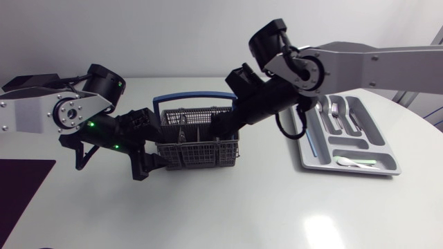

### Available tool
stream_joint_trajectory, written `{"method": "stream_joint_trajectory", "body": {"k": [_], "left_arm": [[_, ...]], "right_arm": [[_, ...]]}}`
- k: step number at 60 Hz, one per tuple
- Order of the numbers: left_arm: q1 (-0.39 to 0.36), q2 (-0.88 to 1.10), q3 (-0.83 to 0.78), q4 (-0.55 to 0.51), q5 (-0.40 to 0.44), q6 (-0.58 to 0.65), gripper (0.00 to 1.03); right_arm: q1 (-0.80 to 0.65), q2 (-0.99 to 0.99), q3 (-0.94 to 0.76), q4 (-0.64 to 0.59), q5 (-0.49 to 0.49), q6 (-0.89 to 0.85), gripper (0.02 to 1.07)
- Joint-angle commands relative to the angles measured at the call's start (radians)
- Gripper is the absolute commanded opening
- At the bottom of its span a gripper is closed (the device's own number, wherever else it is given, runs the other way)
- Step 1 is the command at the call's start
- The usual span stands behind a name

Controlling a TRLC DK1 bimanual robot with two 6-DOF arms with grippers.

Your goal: Unload the cutlery basket into the drawer organizer.

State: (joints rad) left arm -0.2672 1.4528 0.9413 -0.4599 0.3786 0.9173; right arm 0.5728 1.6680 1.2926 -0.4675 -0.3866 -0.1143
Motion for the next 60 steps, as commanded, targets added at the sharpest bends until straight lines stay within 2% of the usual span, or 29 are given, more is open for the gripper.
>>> {"method": "stream_joint_trajectory", "body": {"k": [1, 8, 23, 30, 37, 46, 55, 60], "left_arm": [[0.029, -0.011, -0.029, 0.023, 0.039, 0.002, 0.83], [0.049, -0.016, -0.041, 0.044, 0.071, -0.015, 0.83], [0.06, -0.019, -0.076, 0.079, 0.103, -0.021, 0.83], [0.062, -0.019, -0.079, 0.089, 0.106, -0.028, 0.83], [0.065, -0.019, -0.078, 0.089, 0.115, -0.029, 0.83], [0.066, -0.02, -0.081, 0.095, 0.123, -0.035, 0.83], [0.066, -0.02, -0.085, 0.104, 0.123, -0.041, 0.83], [0.065, -0.02, -0.088, 0.106, 0.123, -0.043, 0.83]], "right_arm": [[0.03, 0.068, 0.054, 0.015, 0.002, 0.045, 0.87], [0.058, 0.139, 0.112, 0.024, 0.009, 0.067, 0.86], [0.091, 0.249, 0.212, 0.038, 0.015, 0.107, 0.61], [0.107, 0.282, 0.237, 0.038, 0.017, 0.11, 0.6], [0.118, 0.317, 0.264, 0.038, 0.023, 0.116, 0.55], [0.134, 0.335, 0.266, 0.052, 0.051, 0.116, 0.45], [0.136, 0.342, 0.267, 0.053, 0.051, 0.116, 0.29], [0.142, 0.345, 0.264, 0.055, 0.052, 0.114, 0.28]]}}
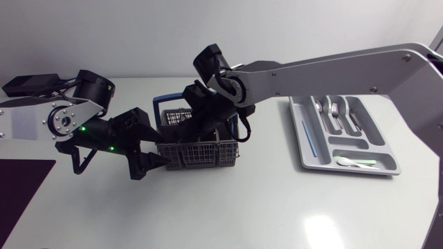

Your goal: Unload the cutlery basket into the drawer organizer.

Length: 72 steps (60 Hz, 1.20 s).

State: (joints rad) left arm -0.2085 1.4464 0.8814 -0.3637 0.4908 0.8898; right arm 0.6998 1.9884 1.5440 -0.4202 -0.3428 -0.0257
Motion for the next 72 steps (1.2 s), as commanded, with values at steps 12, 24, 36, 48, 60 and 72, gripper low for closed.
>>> {"method": "stream_joint_trajectory", "body": {"k": [12, 24, 36, 48, 60, 72], "left_arm": [[0.001, -0.018, -0.039, 0.012, 0.011, -0.02, 0.83], [-0.006, -0.023, -0.045, 0.012, 0.011, -0.028, 0.83], [-0.026, -0.043, -0.053, 0.014, 0.011, -0.046, 0.83], [-0.042, -0.077, -0.062, 0.016, 0.008, -0.069, 0.83], [-0.071, -0.093, -0.062, 0.014, -0.004, -0.097, 0.83], [-0.111, -0.093, -0.052, 0.014, -0.029, -0.124, 0.83]], "right_arm": [[0.029, 0.029, 0.007, 0.009, 0.007, 0.013, 0.12], [0.01, -0.031, -0.005, 0.001, -0.015, 0.006, 0.1], [-0.042, -0.129, -0.018, -0.025, -0.122, 0.009, 0.1], [-0.082, -0.227, -0.022, -0.094, -0.225, 0.01, 0.1], [-0.177, -0.35, -0.068, -0.18, -0.406, 0.018, 0.1], [-0.278, -0.482, -0.163, -0.285, -0.518, 0.0, 0.1]]}}
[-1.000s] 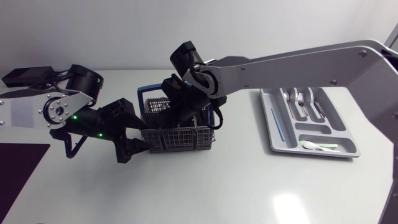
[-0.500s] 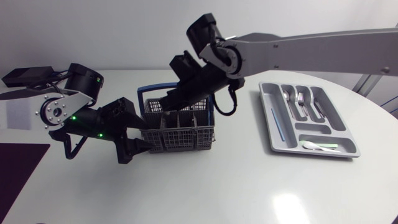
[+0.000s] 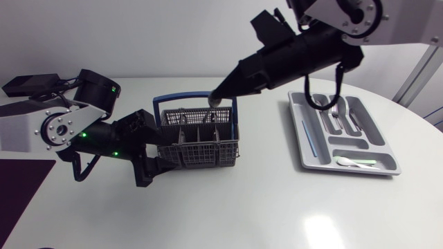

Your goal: Unload the cutlery basket into the drawer organizer.

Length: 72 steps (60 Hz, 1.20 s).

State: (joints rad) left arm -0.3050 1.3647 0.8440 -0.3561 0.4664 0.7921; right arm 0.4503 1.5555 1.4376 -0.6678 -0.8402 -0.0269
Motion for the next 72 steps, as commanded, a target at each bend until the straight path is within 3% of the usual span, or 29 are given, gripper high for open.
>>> {"method": "stream_joint_trajectory", "body": {"k": [1, 11, 20, 28, 41, 49, 72], "left_arm": [[-0.016, -0.012, -0.014, 0.006, -0.006, -0.027, 0.83], [-0.028, -0.012, -0.008, 0.006, -0.021, -0.034, 0.83], [-0.031, -0.01, 0.004, 0.006, -0.021, -0.045, 0.83], [-0.043, 0.007, 0.023, 0.008, -0.023, -0.057, 0.83], [-0.057, 0.031, 0.059, 0.009, -0.021, -0.083, 0.84], [-0.059, 0.039, 0.069, 0.011, -0.021, -0.09, 0.84], [-0.059, 0.039, 0.064, 0.032, -0.021, -0.12, 0.84]], "right_arm": [[-0.042, -0.061, -0.069, -0.047, -0.02, -0.005, 0.1], [-0.183, -0.158, -0.169, -0.199, 0.039, -0.114, 0.1], [-0.328, -0.222, -0.267, -0.276, 0.168, -0.212, 0.1], [-0.45, -0.259, -0.352, -0.273, 0.313, -0.261, 0.1], [-0.645, -0.253, -0.441, -0.133, 0.54, -0.331, 0.1], [-0.73, -0.196, -0.456, -0.078, 0.581, -0.352, 0.1], [-0.772, -0.005, -0.529, 0.212, 0.756, -0.334, 0.11]]}}
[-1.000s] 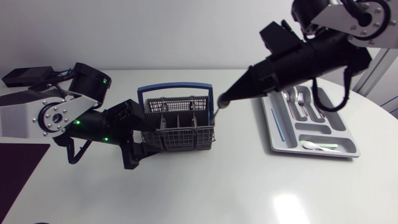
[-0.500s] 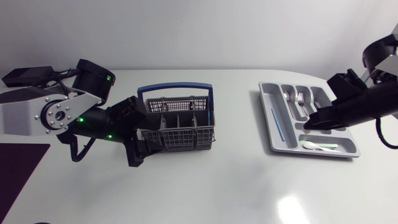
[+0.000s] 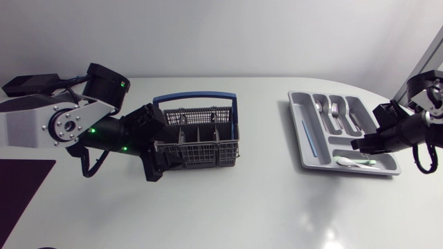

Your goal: Unload the cutlery basket into the drawer organizer.

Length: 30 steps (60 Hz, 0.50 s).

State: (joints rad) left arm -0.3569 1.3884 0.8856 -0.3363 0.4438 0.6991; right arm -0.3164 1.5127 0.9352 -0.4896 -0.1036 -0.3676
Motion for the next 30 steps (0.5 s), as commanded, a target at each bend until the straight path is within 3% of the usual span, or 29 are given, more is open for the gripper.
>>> {"method": "stream_joint_trajectory", "body": {"k": [1, 11, 22, 27, 30], "left_arm": [[-0.007, 0.015, 0.023, 0.014, 0.001, -0.029, 0.84], [-0.013, 0.015, 0.021, 0.028, 0.001, -0.044, 0.85], [-0.011, 0.018, 0.021, 0.037, 0.001, -0.056, 0.85], [-0.011, 0.02, 0.024, 0.04, 0.001, -0.062, 0.85], [-0.011, 0.021, 0.026, 0.043, 0.001, -0.069, 0.86]], "right_arm": [[-0.006, 0.043, -0.03, 0.04, 0.025, 0.009, 0.12], [-0.001, 0.132, -0.038, 0.143, 0.068, 0.019, 0.14], [0.002, 0.138, -0.053, 0.186, 0.084, 0.015, 0.6], [0.002, 0.098, -0.065, 0.184, 0.079, 0.007, 0.73], [0.002, 0.06, -0.075, 0.181, 0.071, 0.002, 0.76]]}}
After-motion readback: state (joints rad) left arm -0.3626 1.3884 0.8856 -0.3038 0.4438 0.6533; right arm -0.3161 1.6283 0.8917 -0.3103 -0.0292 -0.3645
